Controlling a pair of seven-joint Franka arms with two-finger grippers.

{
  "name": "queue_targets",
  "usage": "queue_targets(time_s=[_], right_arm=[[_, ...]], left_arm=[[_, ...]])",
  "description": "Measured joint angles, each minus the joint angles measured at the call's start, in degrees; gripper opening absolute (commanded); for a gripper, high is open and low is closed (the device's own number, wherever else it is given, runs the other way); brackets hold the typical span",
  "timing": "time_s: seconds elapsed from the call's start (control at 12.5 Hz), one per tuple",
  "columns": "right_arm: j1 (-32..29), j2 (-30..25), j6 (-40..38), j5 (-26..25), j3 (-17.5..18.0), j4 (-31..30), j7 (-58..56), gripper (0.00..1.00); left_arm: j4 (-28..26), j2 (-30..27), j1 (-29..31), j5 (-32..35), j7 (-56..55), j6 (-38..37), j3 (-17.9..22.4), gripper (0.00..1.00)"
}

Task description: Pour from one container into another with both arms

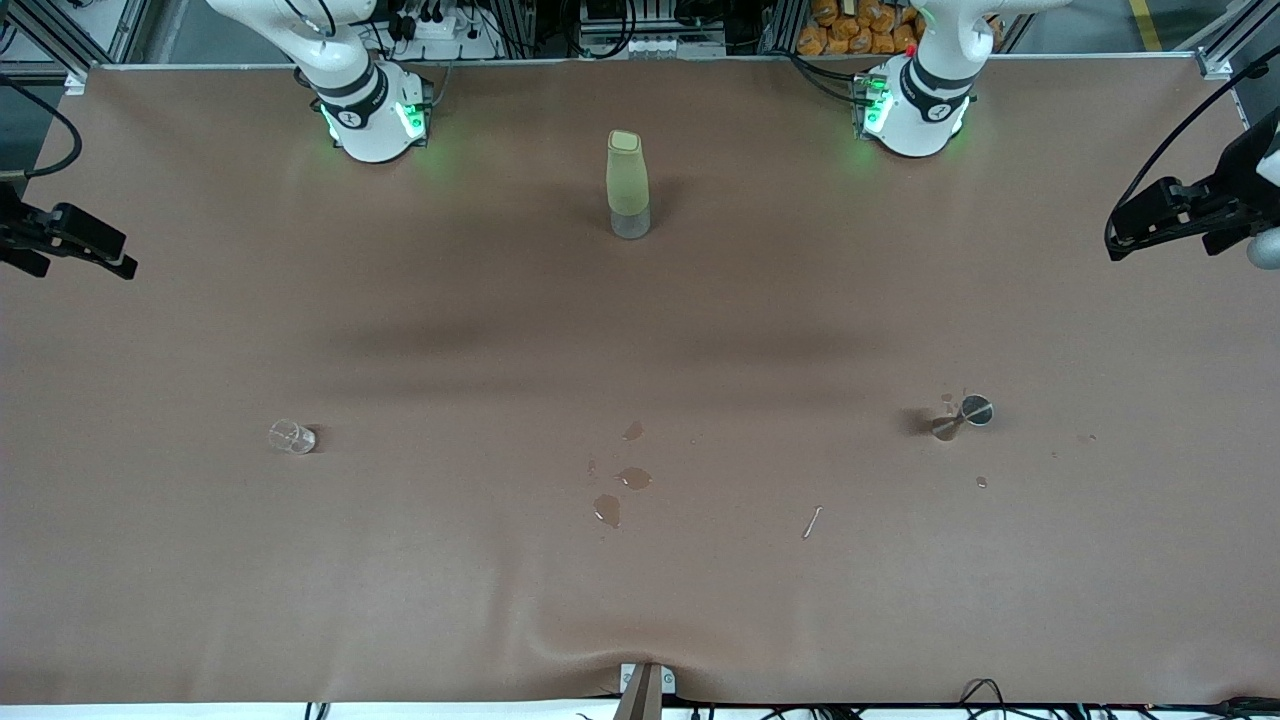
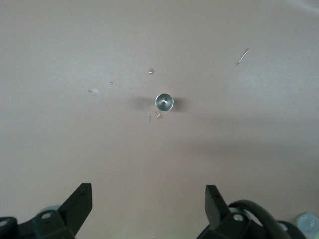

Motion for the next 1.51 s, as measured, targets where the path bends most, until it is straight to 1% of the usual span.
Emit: queue_targets(time_s=[0.4,0.56,0.72,0.88,1.04,1.2,1.28,1.51], right_arm=[[0.20,0.00,0.00,0.00,0.14,0.00,0.02,1.00],[0.24,0.00,0.00,0.00,0.15,0.01,0.03,1.00],[0.24,0.00,0.00,0.00,0.11,0.01,0.04,1.00],[0.25,0.13,0.00,0.02,0.14,0.01,0.05,1.00],[0.44,1.24,0.13,0.08,0.28,0.03,0.05,1.00],[2.12,3.43,0.62,0.09,0.33,0.66,0.05,1.00],[3.57,4.67,0.70,0.09,0.35,1.20,0.12,1.00],[6.52,7.07,1.04,0.08,0.38,2.13,0.23,1.00]], left_arm=[[0.04,0.00,0.02,0.00,0.11,-0.60,0.14,1.00],[-0.03,0.24,0.58,-1.15,4.72,-0.81,0.32,1.00],[-0.53,1.36,2.87,-2.65,11.36,-0.97,0.41,1.00],[-1.03,3.22,5.35,-4.90,14.16,-0.86,0.55,1.00],[-2.45,4.72,7.30,-6.72,16.67,1.63,0.56,1.00],[-6.17,5.31,9.73,-10.45,22.49,6.73,0.61,1.00],[-8.27,5.70,11.28,-13.40,25.34,8.80,0.63,1.00],[-12.24,9.00,16.11,-22.69,35.63,12.20,0.76,1.00]])
